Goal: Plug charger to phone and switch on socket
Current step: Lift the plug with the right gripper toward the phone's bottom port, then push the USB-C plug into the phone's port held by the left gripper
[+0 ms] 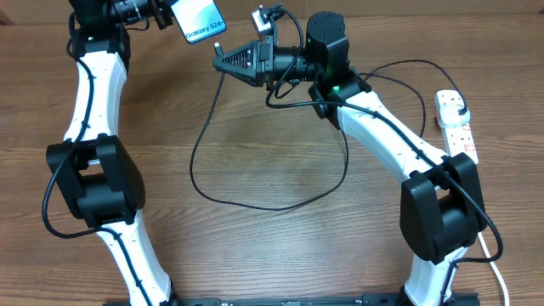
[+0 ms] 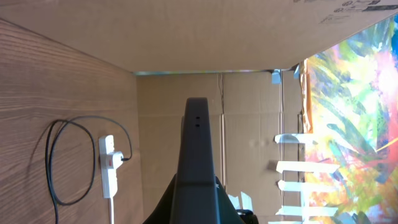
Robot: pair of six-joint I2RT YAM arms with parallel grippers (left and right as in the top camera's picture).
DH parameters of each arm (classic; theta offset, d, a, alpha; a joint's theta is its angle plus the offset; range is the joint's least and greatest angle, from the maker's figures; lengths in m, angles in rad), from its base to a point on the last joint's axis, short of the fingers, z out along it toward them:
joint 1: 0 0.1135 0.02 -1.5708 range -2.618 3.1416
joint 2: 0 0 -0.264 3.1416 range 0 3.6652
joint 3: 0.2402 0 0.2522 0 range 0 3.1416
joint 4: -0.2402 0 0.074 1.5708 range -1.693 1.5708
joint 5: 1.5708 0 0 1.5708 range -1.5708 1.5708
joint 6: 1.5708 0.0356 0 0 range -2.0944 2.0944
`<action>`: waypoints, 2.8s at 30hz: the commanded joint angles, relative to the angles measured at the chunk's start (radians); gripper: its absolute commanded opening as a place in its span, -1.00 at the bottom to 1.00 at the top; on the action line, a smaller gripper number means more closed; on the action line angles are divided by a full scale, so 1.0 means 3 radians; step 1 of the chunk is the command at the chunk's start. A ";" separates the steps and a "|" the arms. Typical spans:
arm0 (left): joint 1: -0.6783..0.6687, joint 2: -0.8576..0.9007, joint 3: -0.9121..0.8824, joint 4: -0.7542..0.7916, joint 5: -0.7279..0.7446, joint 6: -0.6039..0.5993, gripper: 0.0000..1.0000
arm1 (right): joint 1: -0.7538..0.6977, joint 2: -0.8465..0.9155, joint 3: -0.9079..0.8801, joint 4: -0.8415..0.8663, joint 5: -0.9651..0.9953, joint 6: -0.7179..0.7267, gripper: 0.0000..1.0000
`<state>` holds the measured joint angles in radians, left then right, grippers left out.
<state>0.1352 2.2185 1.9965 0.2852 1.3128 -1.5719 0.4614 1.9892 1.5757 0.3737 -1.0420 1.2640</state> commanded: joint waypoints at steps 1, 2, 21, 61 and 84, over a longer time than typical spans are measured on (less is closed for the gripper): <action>-0.0018 -0.0131 0.0058 0.0042 0.0069 0.0003 -0.92 | 0.0004 -0.0102 0.0075 0.0039 0.0029 0.0027 -0.92; -0.0019 -0.0131 0.0058 0.0042 0.0069 0.0006 -0.91 | 0.0004 -0.0102 0.0075 0.0047 0.0029 0.0027 -0.92; -0.0128 -0.0131 0.0058 0.0038 0.0135 0.0151 -0.92 | 0.0010 -0.0102 0.0075 0.0037 -0.0020 -0.0139 -0.92; -0.0088 -0.0131 0.0058 0.0010 0.0200 -0.0037 -0.91 | 0.0010 -0.0102 0.0075 0.0037 -0.0019 -0.0137 -0.92; -0.0154 -0.0131 0.0058 0.0011 0.0234 -0.0086 -0.91 | 0.0010 -0.0102 0.0075 0.0036 -0.0011 -0.0137 -0.92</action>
<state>0.1032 2.2185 1.9965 0.2813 1.3613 -1.5799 0.4618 1.9892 1.5757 0.3794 -1.0447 1.2301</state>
